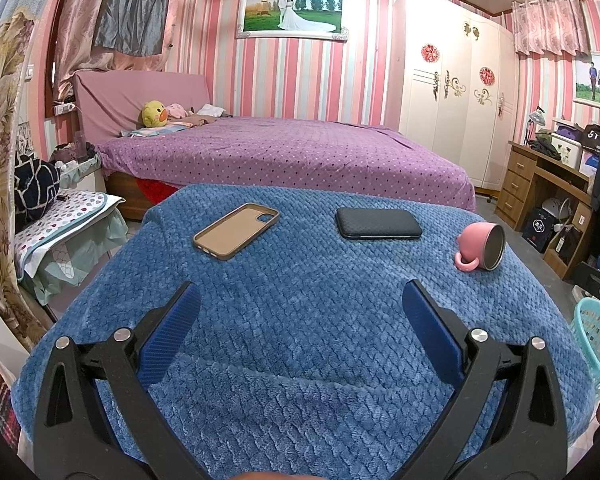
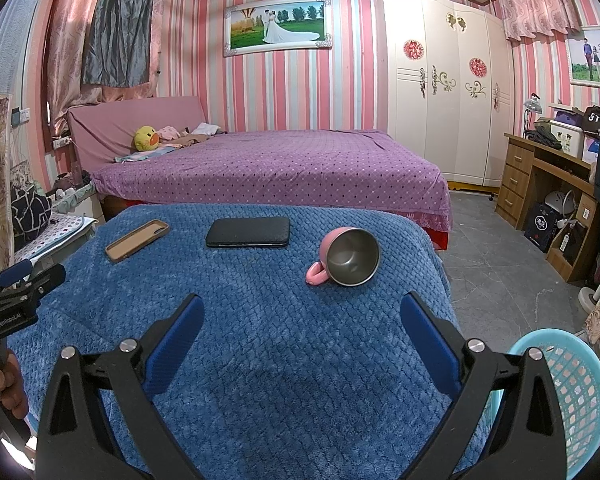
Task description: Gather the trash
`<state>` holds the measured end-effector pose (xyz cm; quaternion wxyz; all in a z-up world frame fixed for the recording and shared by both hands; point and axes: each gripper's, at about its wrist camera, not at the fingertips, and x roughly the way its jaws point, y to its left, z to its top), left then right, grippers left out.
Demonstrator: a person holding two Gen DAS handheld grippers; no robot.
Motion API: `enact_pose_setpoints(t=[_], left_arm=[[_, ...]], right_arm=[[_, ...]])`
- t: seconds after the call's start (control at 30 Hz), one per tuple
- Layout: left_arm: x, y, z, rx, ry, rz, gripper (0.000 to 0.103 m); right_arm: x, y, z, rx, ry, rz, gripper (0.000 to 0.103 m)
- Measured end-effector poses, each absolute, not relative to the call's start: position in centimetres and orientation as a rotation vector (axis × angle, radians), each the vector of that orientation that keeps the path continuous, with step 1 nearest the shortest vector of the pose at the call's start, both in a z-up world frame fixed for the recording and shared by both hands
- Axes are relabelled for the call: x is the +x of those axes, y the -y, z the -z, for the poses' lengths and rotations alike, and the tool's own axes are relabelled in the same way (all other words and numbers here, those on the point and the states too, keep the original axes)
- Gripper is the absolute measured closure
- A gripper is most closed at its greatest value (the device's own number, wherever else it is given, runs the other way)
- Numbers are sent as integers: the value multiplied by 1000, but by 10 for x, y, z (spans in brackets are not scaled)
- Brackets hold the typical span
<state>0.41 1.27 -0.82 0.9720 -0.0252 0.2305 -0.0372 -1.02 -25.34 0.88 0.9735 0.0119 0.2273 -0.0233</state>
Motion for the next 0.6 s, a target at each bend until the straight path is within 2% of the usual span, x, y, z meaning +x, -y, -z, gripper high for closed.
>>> enact_pose_setpoints(t=[0.6], left_arm=[[4, -12, 8, -49, -465, 75, 5]], right_arm=[[-11, 254, -8, 25, -458, 45, 7]])
